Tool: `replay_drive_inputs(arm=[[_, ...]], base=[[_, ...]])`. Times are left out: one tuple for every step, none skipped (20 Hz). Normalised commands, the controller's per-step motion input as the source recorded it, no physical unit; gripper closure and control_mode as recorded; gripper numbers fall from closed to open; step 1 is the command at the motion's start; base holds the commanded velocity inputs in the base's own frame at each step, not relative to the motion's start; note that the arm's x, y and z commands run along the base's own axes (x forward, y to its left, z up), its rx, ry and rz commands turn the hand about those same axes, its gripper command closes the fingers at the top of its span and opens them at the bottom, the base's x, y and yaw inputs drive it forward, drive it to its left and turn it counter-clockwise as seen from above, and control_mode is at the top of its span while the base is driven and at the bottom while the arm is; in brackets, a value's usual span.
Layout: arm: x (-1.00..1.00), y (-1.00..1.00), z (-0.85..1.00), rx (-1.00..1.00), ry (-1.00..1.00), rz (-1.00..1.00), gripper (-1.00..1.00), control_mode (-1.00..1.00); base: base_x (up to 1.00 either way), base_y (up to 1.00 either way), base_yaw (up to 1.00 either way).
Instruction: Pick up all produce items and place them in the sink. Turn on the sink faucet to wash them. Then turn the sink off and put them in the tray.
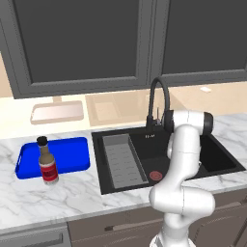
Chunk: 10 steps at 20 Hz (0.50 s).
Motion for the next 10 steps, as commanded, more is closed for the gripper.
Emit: replay_drive_inputs(arm=[[0.0, 0.0, -0.01, 0.0, 0.0, 0.0, 1.0, -1.0], [0.0, 0.0, 0.0, 0.0, 0.0, 0.0, 1.0, -1.0], [0.0, 0.0, 0.0, 0.0, 0.0, 0.0, 1.0, -1.0], [0.0, 0.0, 0.0, 0.0, 0.0, 0.0, 1.0, -1.0], [0.0, 0.0, 0.0, 0.0, 0.0, 0.0, 1.0, -1.0], [0.0, 0.0, 0.0, 0.0, 0.0, 0.0, 1.0, -1.0], [0.0, 0.0, 0.0, 0.0, 0.0, 0.0, 1.0, -1.0], [0.0, 0.0, 0.0, 0.0, 0.0, 0.0, 1.0, -1.0], [0.0, 0.0, 0.0, 0.0, 0.0, 0.0, 1.0, -1.0], [0.0, 0.0, 0.0, 0.0, 0.0, 0.0, 1.0, -1.0]], base=[[0.0, 0.0, 0.0], [0.0, 0.0, 0.0], [0.0, 0.0, 0.0], [0.0, 0.0, 0.0], [0.0, 0.0, 0.0], [0.0, 0.0, 0.0], [0.0, 0.0, 0.0], [0.0, 0.0, 0.0], [0.0, 0.0, 0.0], [0.0, 0.0, 0.0]])
